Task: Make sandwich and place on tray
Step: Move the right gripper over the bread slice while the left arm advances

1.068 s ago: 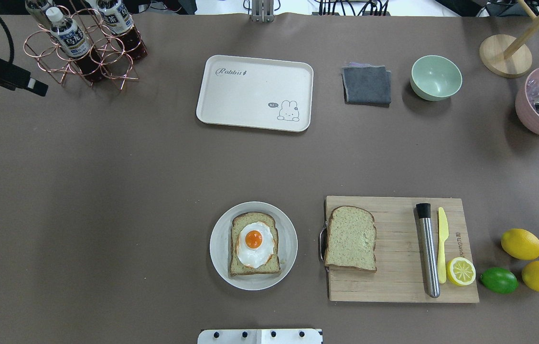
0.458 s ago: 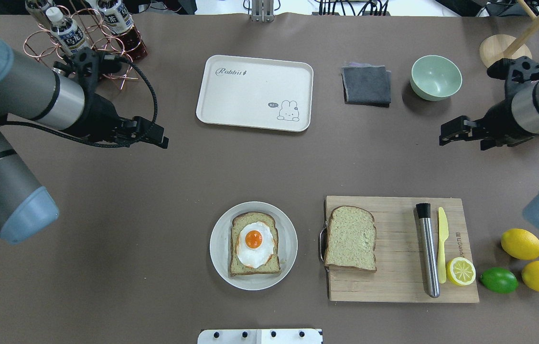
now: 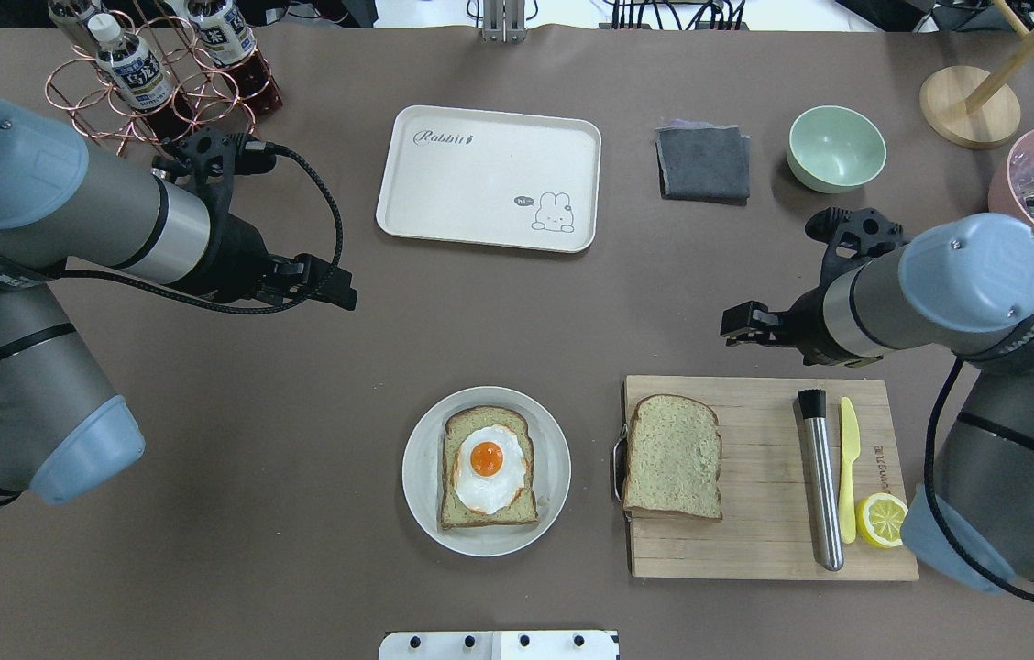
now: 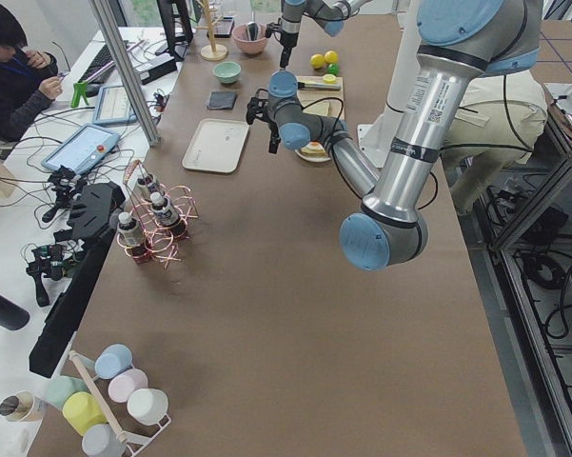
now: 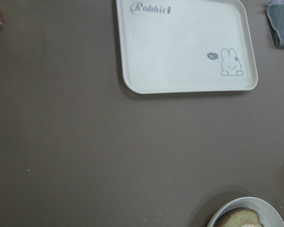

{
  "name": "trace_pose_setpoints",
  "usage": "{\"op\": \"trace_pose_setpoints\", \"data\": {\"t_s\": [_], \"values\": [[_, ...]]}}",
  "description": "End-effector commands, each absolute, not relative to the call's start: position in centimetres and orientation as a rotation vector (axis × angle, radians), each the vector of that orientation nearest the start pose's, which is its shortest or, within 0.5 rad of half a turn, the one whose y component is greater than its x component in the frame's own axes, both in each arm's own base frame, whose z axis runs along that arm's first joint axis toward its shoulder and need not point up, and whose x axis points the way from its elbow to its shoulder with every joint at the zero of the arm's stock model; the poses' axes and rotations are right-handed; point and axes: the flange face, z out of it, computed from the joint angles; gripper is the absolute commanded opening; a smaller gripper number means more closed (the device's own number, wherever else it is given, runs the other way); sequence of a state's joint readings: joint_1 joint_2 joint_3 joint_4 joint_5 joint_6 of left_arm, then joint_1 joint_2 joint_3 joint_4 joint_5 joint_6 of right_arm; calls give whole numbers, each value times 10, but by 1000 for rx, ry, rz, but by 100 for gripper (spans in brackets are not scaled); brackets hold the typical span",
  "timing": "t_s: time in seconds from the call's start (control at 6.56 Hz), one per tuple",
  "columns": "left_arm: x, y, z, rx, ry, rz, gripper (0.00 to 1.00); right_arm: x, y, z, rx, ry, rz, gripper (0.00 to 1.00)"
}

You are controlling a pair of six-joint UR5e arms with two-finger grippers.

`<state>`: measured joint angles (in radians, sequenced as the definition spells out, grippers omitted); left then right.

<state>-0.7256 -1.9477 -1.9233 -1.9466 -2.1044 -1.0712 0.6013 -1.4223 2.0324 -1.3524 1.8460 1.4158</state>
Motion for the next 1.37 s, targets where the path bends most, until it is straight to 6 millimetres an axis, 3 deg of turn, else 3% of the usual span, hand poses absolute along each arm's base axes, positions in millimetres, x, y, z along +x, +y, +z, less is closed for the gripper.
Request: {"op": "trace_pose_setpoints", "data": {"t_s": [0.0,0.31,0.61,1.22], "values": [[373,-442,244,243,1147,93,98,-408,-346,348,60,-878,356,90],[372,-441,243,248,1149,95,98,-421,-338,376,87,-911,376,69],[371,-442,241,261,1146,88,98,-430,-329,377,84,-910,365,50],[371,-443,232,272,1158,90,98,-434,-318,382,85,-903,357,50]]}}
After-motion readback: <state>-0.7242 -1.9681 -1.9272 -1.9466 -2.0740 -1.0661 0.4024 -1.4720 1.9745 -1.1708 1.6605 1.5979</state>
